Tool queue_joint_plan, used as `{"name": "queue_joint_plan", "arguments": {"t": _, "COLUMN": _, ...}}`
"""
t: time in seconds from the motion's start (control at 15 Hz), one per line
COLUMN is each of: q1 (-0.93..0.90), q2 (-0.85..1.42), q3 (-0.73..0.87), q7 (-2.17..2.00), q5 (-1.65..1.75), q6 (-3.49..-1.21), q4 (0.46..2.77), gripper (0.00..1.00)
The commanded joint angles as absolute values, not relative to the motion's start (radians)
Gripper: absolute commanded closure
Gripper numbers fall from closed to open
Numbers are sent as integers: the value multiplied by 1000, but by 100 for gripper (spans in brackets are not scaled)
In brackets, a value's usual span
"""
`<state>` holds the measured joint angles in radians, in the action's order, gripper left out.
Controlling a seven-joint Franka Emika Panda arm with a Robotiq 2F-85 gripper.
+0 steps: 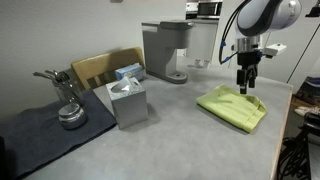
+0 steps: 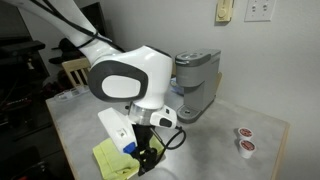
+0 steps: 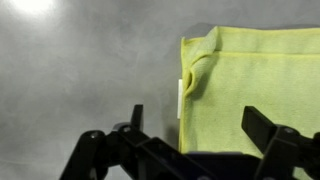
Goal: Unfold the yellow towel once from right to left
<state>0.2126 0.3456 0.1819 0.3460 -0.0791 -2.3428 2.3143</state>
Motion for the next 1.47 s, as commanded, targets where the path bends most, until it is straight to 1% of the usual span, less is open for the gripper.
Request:
{"name": "queue_joint_plan", "arguments": {"t": 0.0, "q1": 255, "q2": 383, "q3": 148, "q7": 375, "q5": -96, "q6": -2299, "q4": 2275, "gripper": 0}}
{"name": "queue_joint_plan", "arguments": {"t": 0.27, "q1": 265, "q2": 397, "q3": 136, "q7": 381, "q5": -95, "q6": -2279, "q4": 2263, "gripper": 1}}
{"name": "queue_joint_plan", "arguments": {"t": 0.4, "q1": 267, "q2": 403, "q3": 134, "q7": 385, "q5": -94, "q6": -2273, "q4": 2258, "gripper": 12}}
{"name": "queue_joint_plan", "arguments": {"t": 0.53, "q1": 269, "q2": 406, "q3": 133, "q7": 389, "q5": -94, "q6": -2269, "q4": 2256, "gripper": 33}}
{"name": "queue_joint_plan", "arguments": {"t": 0.6, "q1": 269, "q2": 408, "q3": 133, "q7": 390, "q5": -93, "q6": -2267, "q4": 2255, "gripper": 34}}
{"name": "queue_joint_plan", "arguments": {"t": 0.67, "q1": 270, "q2": 409, "q3": 133, "q7": 391, "q5": -93, "q6": -2265, "q4": 2254, "gripper": 39}}
{"name": "queue_joint_plan", "arguments": {"t": 0.8, "q1": 271, "q2": 411, "q3": 133, "q7": 390, "q5": -92, "q6": -2263, "q4": 2254, "gripper": 42}}
{"name": "queue_joint_plan", "arguments": {"t": 1.0, "q1": 273, "q2": 413, "q3": 133, "q7": 392, "q5": -92, "q6": -2262, "q4": 2254, "gripper": 36}}
{"name": "queue_joint_plan", "arguments": {"t": 1.07, "q1": 274, "q2": 415, "q3": 133, "q7": 392, "q5": -91, "q6": -2262, "q4": 2254, "gripper": 37}}
{"name": "queue_joint_plan", "arguments": {"t": 1.13, "q1": 274, "q2": 418, "q3": 133, "q7": 392, "q5": -91, "q6": -2261, "q4": 2253, "gripper": 36}}
{"name": "queue_joint_plan", "arguments": {"t": 1.4, "q1": 276, "q2": 425, "q3": 132, "q7": 394, "q5": -91, "q6": -2260, "q4": 2253, "gripper": 46}}
